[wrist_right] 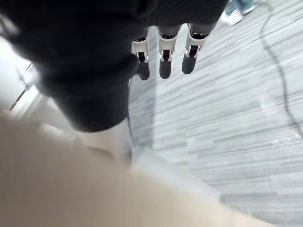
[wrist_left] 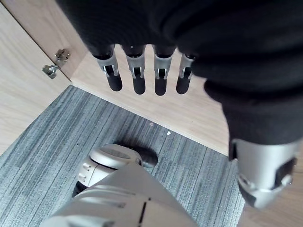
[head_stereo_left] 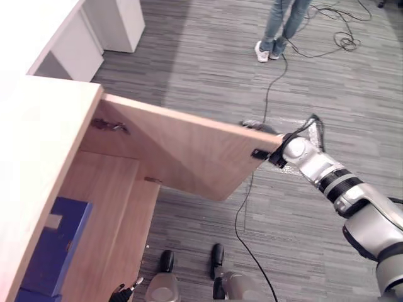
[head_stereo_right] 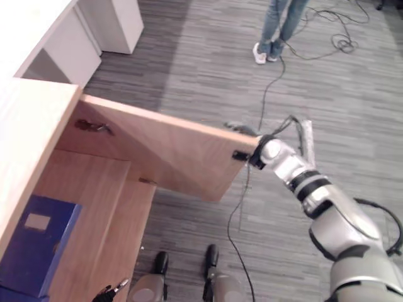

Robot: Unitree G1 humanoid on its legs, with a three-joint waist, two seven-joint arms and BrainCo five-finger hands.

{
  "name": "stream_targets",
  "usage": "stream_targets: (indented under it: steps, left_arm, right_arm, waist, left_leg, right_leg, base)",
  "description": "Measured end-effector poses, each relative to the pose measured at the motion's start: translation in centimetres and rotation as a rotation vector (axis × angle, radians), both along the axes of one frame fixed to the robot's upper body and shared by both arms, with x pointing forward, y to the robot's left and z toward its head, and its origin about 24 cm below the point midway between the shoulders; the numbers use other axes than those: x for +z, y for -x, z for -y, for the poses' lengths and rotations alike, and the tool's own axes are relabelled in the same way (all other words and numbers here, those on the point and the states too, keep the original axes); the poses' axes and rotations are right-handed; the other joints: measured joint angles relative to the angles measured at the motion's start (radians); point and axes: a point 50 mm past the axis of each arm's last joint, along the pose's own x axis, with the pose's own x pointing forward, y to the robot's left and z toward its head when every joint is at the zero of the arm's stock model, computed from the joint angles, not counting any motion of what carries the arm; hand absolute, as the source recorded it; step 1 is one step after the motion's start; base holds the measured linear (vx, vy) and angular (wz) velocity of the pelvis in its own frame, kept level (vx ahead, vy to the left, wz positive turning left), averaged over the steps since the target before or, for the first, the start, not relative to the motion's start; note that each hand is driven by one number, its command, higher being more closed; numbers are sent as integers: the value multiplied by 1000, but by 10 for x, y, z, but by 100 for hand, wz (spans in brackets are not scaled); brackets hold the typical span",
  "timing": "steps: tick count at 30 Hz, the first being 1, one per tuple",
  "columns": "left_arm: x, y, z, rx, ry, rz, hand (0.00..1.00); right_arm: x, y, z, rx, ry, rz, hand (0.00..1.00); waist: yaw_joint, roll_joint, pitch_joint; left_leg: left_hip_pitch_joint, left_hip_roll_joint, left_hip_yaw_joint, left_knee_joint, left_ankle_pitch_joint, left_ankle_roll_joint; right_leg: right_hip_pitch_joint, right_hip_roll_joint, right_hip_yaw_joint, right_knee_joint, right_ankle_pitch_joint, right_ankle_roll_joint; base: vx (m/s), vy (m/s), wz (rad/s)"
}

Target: Walk over to the cabinet, pick up the folder, carry it to the office cabinet, place the folder inside the office cabinet, then close the office cabinet door

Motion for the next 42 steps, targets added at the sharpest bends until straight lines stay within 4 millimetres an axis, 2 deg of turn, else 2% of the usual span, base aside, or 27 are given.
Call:
stream_targets:
  steps: [2, 6, 11, 13, 14, 16, 20, 22, 25, 28, 29, 30, 32, 33, 34, 35, 36, 38, 39, 40, 42]
  left_arm:
    - [1, -4, -1, 2, -6, 6, 0]
    - [0, -4, 1, -17, -5, 0, 0]
    - [-1, 0, 2, -10, 3, -4, 0]
    - [7, -4, 1, -85, -24, 49, 0]
    - [16, -5, 5, -161, -30, 109, 0]
    - [18, 4, 9, -210, 8, 135, 0]
    - [5, 35, 6, -168, 53, 10, 0]
    - [3, 38, 5, -145, 56, -4, 0]
    - [3, 30, 4, -146, 44, 4, 0]
    - [4, 21, 6, -136, 47, 27, 0]
    - [3, 21, 7, -126, 50, 32, 0]
    - [3, 20, 7, -122, 50, 34, 0]
    - [3, 19, 9, -127, 52, 37, 0]
    - [3, 20, 9, -132, 54, 32, 0]
    - [2, 23, 10, -129, 61, 13, 0]
    - [1, 23, 11, -125, 64, 10, 0]
    - [1, 24, 12, -119, 64, 2, 0]
    - [0, 25, 14, -123, 68, -2, 0]
    - [0, 17, 17, -139, 74, 8, 0]
    - [1, 13, 16, -149, 66, 10, 0]
    - [0, 13, 17, -170, 63, 0, 0]
  right_arm:
    - [-17, 26, -33, 219, -2, -94, 0]
    - [-39, 63, -78, 443, -172, -268, 0]
    - [-52, 77, -84, 477, -237, -350, 0]
    - [-62, 84, -80, 468, -249, -389, 0]
    - [-74, 89, -73, 443, -247, -428, 0]
    - [-96, 101, -60, 406, -226, -514, 0]
    - [-107, 111, -67, 426, -230, -571, 0]
    - [-111, 112, -73, 430, -245, -587, 0]
    - [-128, 114, -78, 388, -268, -634, 0]
    - [-149, 110, -74, 292, -249, -668, 0]
    - [-163, 108, -69, 215, -238, -679, 0]
    - [-168, 107, -65, 176, -233, -681, 0]
    - [-186, 106, -46, 36, -202, -682, 0]
    - [-192, 106, -39, -25, -206, -680, 0]
    - [-202, 110, -31, -107, -225, -686, 0]
    - [-206, 112, -26, -151, -235, -693, 0]
    - [-225, 125, -9, -273, -206, -724, 0]
    - [-241, 141, 11, -404, -176, -758, 0]
    - [-252, 151, 25, -534, -177, -782, 0]
    - [-260, 160, 32, -649, -215, -813, 0]
    - [-268, 173, 38, -795, -269, -829, 0]
  waist:
    - [2, -9, -22]
    - [8, -37, -64]
    - [14, -66, -95]
    - [23, -76, -102]
    - [35, -79, -106]
    - [60, -70, -121]
    - [63, -70, -125]
    - [68, -71, -126]
    - [81, -71, -127]
    - [111, -72, -125]
    - [127, -72, -122]
    - [127, -72, -120]
    - [130, -69, -114]
    - [136, -64, -110]
    - [140, -69, -99]
    - [138, -70, -90]
    - [127, -67, -86]
    - [110, -54, -92]
    - [106, -38, -81]
    - [114, -41, -71]
    - [113, -38, -69]
  left_leg:
    - [9, 15, 4, 0, 0, 0]
    - [14, 27, 8, 1, 1, -1]
    - [29, 21, 20, -3, 1, -1]
    - [28, 17, 26, -6, 0, -2]
    - [28, 14, 27, -6, -1, -2]
    - [25, 3, 30, -7, -2, -1]
    - [24, -6, 34, -6, -2, 0]
    - [24, -8, 24, -6, 0, -2]
    - [21, -10, -26, -17, 13, -11]
    - [-12, -13, -74, -19, 29, -18]
    - [-39, -17, -64, -5, 41, -22]
    - [-59, -23, -39, 9, 54, -16]
    - [-94, -41, 75, 13, 106, 16]
    - [-96, -37, 137, 17, 90, 30]
    - [-112, -24, 228, 75, 46, 65]
    - [-115, -19, 266, 112, 21, 69]
    - [-111, -22, 327, 191, -22, 72]
    - [-104, -17, 366, 206, -50, 62]
    - [-91, -29, 353, 156, -41, 61]
    - [-92, -61, 326, 125, -21, 69]
    - [-78, -98, 295, 82, 2, 78]
  right_leg:
    - [4, 16, 5, 0, -4, -8]
    - [7, 29, 9, 1, -11, -19]
    - [14, 23, 25, 2, -10, -20]
    - [13, 19, 25, 1, -8, -16]
    - [12, 16, 25, 0, -7, -11]
    - [12, 5, 26, -10, 0, -3]
    - [15, -4, 25, -19, 16, 1]
    - [22, -6, 17, -24, 20, 4]
    - [44, -9, -34, -35, 20, 5]
    - [43, -15, -94, -34, 12, 2]
    - [43, -23, -125, -32, 7, 0]
    - [42, -30, -147, -28, 4, 1]
    - [30, -65, -227, 11, -26, 0]
    - [30, -72, -258, 25, -36, -3]
    - [34, -90, -300, 36, -46, -7]
    - [35, -103, -320, 44, -54, -4]
    - [48, -143, -385, 60, -70, 8]
    - [49, -169, -447, 78, -78, 21]
    - [44, -185, -478, 102, -78, 39]
    - [45, -203, -514, 106, -70, 55]
    - [59, -231, -541, 105, -60, 68]
  base:
    - [62, -59, -13]
    - [33, -29, -1]
    - [-23, 36, -4]
    - [-50, 59, -2]
    - [-49, 64, 1]
    - [-40, 76, 0]
    - [-34, 66, -3]
    - [-11, 31, 16]
    - [-6, 15, 49]
    - [-20, 7, 63]
    - [-25, 22, 62]
    - [-31, 38, 92]
    - [-53, 86, 116]
    - [-55, 128, 114]
    - [-32, 112, 87]
    - [4, 135, 126]
    - [36, 125, 132]
    - [107, 146, 129]
    - [133, 252, 107]
    - [94, 216, 99]
    - [61, 195, 64]
